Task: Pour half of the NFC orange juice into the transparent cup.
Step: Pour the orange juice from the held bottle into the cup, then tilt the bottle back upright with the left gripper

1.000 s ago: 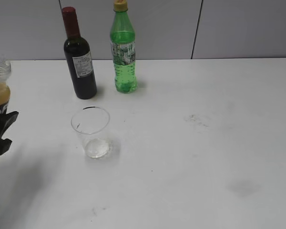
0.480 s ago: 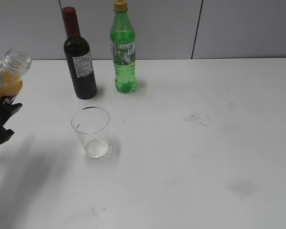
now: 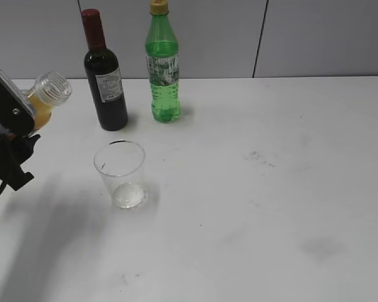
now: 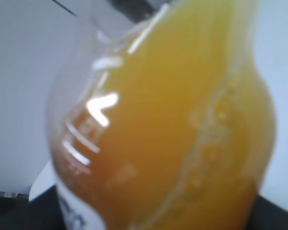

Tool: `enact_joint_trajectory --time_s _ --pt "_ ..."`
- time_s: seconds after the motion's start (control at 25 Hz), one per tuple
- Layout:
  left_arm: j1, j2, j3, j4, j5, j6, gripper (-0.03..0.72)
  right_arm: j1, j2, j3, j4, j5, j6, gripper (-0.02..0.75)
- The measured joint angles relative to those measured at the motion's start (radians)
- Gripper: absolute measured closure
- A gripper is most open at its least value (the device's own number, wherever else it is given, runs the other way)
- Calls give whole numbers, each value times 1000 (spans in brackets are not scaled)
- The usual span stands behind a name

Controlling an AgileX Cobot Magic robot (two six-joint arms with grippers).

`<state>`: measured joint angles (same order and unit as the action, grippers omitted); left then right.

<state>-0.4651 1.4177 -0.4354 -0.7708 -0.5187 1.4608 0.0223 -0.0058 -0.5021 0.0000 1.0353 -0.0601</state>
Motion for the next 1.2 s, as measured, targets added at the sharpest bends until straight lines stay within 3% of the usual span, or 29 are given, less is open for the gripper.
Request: enact_joint_trajectory --time_s 0.28,0.72,0.96,1.2 --pt "-39 41 -2 -74 -74 162 218 0 0 0 0 0 0 147" --pt "-64 82 -4 -141 -136 293 218 0 0 0 0 0 0 147" --pt "-69 103 -69 -183 -123 384 218 0 0 0 0 0 0 147" --pt "-131 150 -88 -234 -166 470 218 0 0 0 0 0 0 147"
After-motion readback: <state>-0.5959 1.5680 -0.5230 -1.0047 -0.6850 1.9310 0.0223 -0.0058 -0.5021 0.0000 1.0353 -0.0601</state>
